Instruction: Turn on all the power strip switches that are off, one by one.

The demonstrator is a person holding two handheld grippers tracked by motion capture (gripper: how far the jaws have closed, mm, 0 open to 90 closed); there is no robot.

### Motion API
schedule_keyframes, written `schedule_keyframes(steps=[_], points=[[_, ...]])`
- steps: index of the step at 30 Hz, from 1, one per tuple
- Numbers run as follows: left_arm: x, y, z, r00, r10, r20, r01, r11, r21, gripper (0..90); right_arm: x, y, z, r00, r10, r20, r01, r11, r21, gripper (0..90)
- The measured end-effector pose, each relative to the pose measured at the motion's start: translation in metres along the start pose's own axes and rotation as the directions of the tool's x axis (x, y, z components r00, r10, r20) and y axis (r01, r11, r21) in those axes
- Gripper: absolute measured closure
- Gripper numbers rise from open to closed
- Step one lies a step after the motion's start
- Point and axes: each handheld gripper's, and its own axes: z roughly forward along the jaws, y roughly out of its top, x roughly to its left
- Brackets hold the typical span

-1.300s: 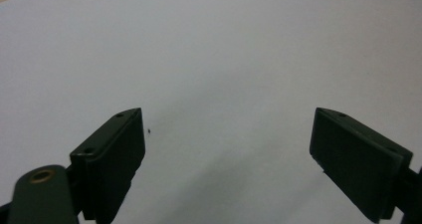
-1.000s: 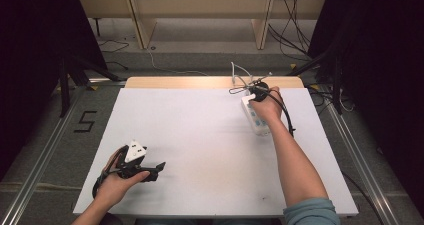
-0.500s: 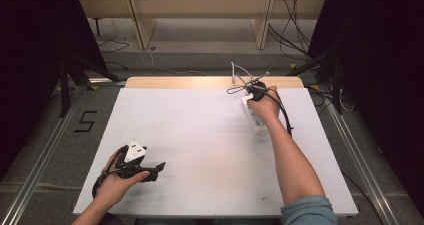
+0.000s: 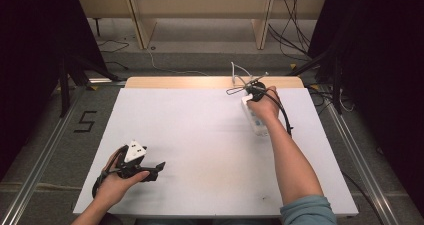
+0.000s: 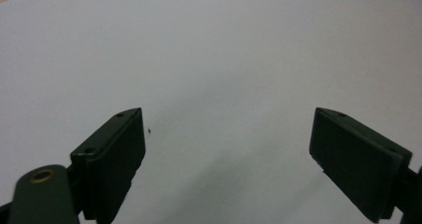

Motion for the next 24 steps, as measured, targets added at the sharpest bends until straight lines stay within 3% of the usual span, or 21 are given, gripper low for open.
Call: schedule_keyframes(steps=[14, 24], points=[[0.0, 0.0, -0.0002, 1.0, 0.0, 0.0, 0.0, 1.0, -0.001, 14.2, -0.0009, -0.0003, 0.0008, 0.9998, 0.019, -0.006, -0.019, 1.0, 0.001, 90.0], [-0.0001, 0.0002, 0.0, 1.0, 0.0, 0.002, 0.0, 1.0, 0.001, 14.2, 0.0008, 0.002, 0.0012, 1.0, 0.004, 0.005, -0.004, 1.0, 0.02, 90.0]])
